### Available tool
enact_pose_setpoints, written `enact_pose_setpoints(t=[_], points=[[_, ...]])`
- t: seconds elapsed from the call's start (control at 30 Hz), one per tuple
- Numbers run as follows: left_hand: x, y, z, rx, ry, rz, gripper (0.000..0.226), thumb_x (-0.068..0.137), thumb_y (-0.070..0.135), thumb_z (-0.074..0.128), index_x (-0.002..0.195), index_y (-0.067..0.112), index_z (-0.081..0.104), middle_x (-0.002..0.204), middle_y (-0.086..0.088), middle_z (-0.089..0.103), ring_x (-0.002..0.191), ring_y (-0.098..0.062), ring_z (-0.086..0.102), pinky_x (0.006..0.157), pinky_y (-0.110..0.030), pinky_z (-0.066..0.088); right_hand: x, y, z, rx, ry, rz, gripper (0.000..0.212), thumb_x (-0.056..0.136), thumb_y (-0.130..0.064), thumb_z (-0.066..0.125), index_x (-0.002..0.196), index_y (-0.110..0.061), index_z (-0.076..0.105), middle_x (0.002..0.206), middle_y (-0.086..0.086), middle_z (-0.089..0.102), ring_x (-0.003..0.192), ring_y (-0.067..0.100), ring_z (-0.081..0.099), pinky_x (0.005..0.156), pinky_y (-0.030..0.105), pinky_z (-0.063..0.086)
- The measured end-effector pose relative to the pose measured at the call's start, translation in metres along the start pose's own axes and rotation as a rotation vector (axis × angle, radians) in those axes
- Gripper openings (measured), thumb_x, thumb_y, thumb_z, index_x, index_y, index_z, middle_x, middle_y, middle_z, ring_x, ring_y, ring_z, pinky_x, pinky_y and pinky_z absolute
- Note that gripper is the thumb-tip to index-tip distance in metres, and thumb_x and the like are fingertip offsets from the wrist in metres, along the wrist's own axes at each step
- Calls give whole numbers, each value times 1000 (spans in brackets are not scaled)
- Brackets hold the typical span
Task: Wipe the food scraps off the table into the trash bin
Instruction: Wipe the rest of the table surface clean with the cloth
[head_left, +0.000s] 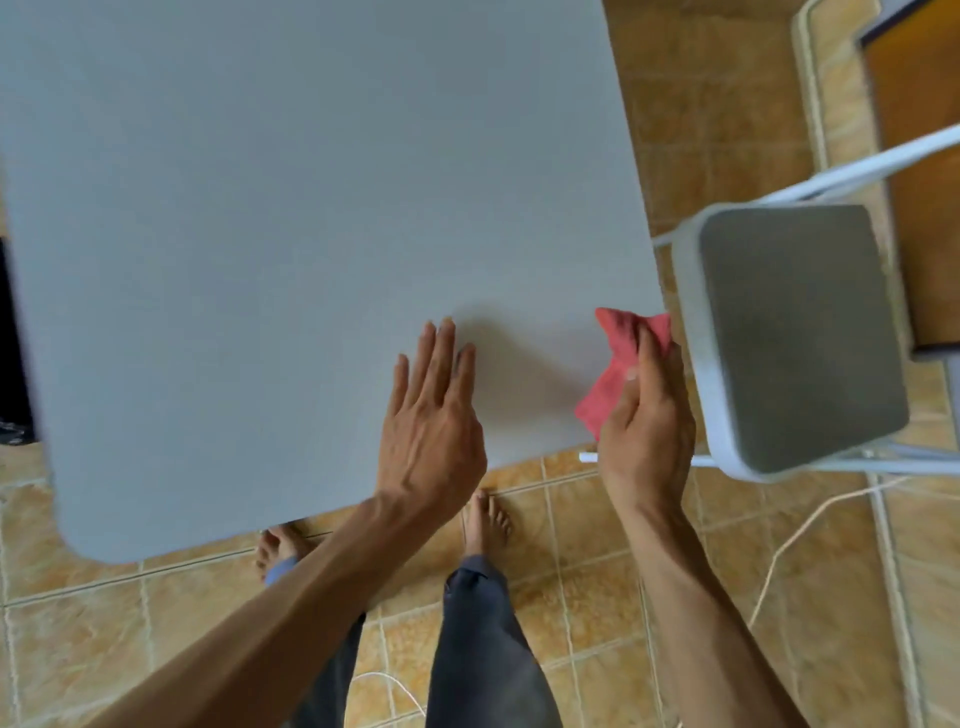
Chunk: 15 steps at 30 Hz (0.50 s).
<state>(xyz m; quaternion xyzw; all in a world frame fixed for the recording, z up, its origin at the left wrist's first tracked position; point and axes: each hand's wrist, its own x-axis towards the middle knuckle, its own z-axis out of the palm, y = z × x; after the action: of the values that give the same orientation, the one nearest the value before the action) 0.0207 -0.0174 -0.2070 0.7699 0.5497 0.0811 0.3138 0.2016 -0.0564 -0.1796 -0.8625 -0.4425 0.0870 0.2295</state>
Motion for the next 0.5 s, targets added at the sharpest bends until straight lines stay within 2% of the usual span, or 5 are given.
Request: enact_pose_setpoints(t=[0.07, 0.17, 0.3, 0.37, 0.5], points=[[16, 27, 24, 21, -14, 42, 67, 89, 10, 41, 153, 5, 22, 163, -13, 3, 151, -27, -6, 124, -46, 4, 13, 33, 1, -54, -12, -15, 50, 102, -9, 42, 152, -14, 44, 159, 12, 39, 149, 31, 35, 119, 50, 36], [36, 53, 53, 57, -2, 37, 59, 96, 20, 35, 153, 7, 24, 163, -14, 6, 152, -27, -3, 123, -49, -1, 27, 71, 14, -94, -178, -132, 50, 104, -14, 43, 154, -17, 40, 164, 12, 31, 152, 33, 26, 119, 56, 31], [42, 60, 74, 168, 16, -28, 59, 102, 34, 24, 156, 15, 9, 164, -11, -5, 151, -25, -11, 121, -54, -4, 36, 86, 22, -173, -262, -282, 54, 103, -20, 49, 154, -31, 37, 166, 19, 19, 155, 40, 13, 124, 59, 17], [43, 60, 75, 210, 19, -34, 60, 102, 35, 21, 156, 17, 3, 164, -10, -8, 151, -25, -13, 121, -55, -4, 40, 83, 24, -188, -303, -302, 53, 104, -30, 44, 155, -41, 31, 169, 17, 7, 155, 40, 3, 126, 58, 6], [44, 66, 66, 228, -32, -31, 61, 103, 37, 18, 155, 21, -7, 163, -8, -15, 150, -23, -18, 121, -53, -5, 42, 65, 31, -237, -370, -379, 54, 104, -48, 27, 157, -46, 18, 169, 18, -5, 154, 44, -7, 123, 64, 4]])
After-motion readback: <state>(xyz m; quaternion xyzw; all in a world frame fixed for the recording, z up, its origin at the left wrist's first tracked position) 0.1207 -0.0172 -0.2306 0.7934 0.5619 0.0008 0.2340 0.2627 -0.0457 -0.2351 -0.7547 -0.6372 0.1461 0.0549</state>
